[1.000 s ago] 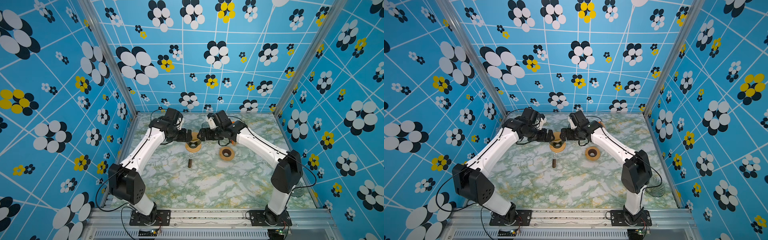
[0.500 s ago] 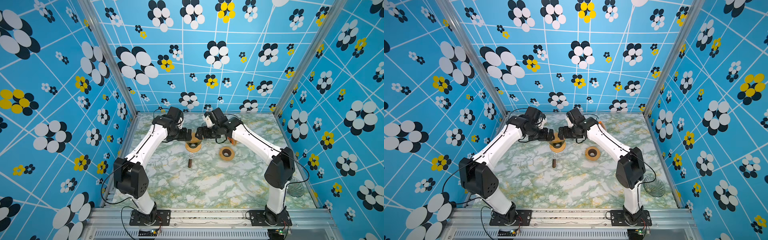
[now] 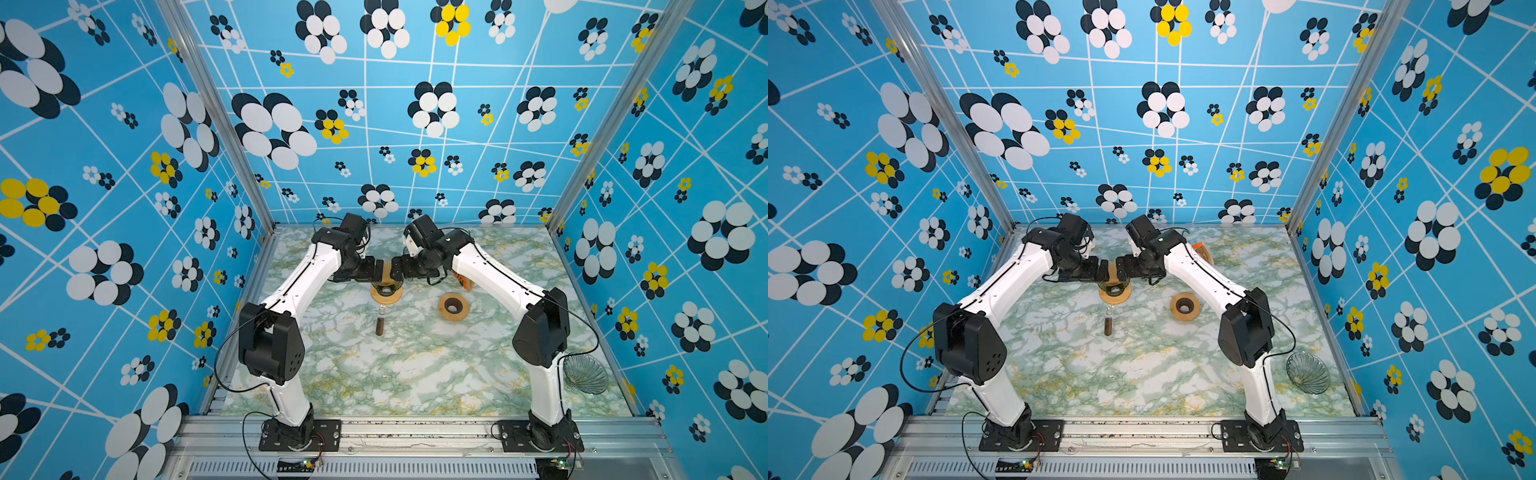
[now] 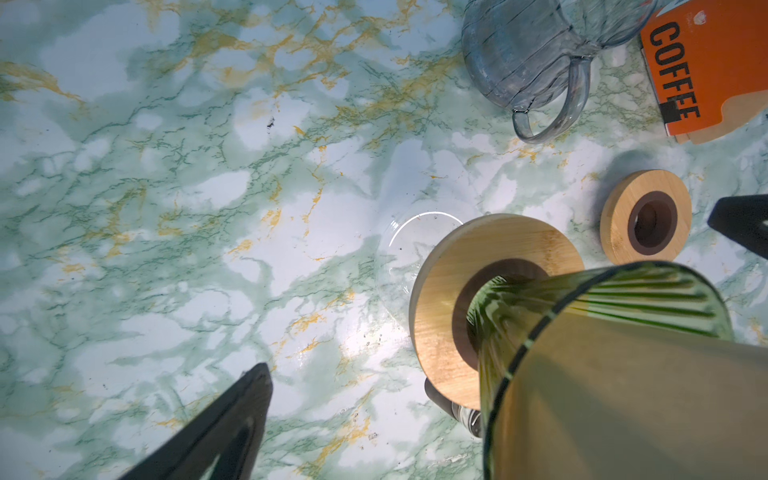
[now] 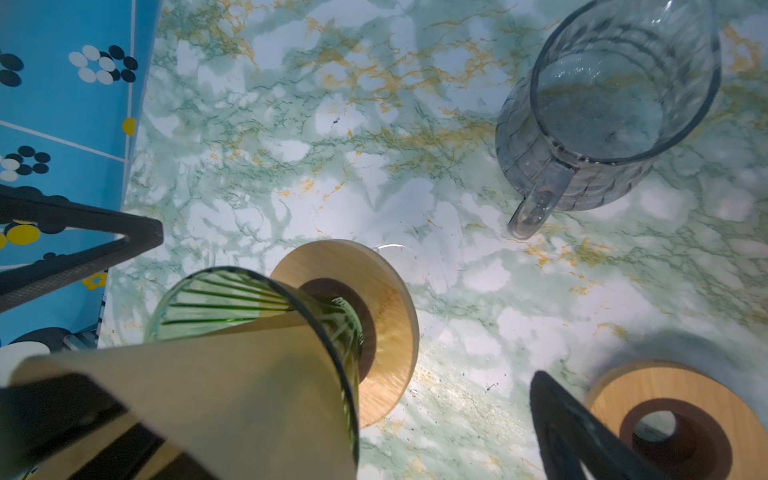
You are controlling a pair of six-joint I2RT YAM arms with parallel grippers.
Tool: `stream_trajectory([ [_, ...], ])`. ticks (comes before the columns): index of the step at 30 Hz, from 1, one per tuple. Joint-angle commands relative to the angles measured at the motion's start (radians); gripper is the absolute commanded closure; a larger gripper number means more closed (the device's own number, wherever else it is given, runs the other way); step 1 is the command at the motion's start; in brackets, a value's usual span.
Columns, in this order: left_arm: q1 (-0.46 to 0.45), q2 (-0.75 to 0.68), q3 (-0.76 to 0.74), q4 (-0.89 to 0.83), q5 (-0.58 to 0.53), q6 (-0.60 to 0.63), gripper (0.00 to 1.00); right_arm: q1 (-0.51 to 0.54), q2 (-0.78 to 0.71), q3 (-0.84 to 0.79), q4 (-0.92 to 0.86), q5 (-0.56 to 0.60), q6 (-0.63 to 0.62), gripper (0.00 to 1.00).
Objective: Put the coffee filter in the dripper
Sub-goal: 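Lower the paper filter into the green dripper with both grippers holding its rim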
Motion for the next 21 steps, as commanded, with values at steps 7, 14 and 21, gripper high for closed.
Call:
stream_trajectory([
  [7,-0.019,0.047,0.055,-0.051,-0.024,0.003,0.01,0.012,0.051,0.09,-0.112,0.017,-0.03,0.07],
  [14,-0.026,0.074,0.073,-0.064,-0.022,0.002,0.01,0.015,0.079,0.116,-0.137,0.023,-0.039,0.08],
  [21,-0.027,0.104,0.098,-0.09,-0.013,0.012,0.01,0.016,0.107,0.144,-0.158,0.023,-0.048,0.08],
])
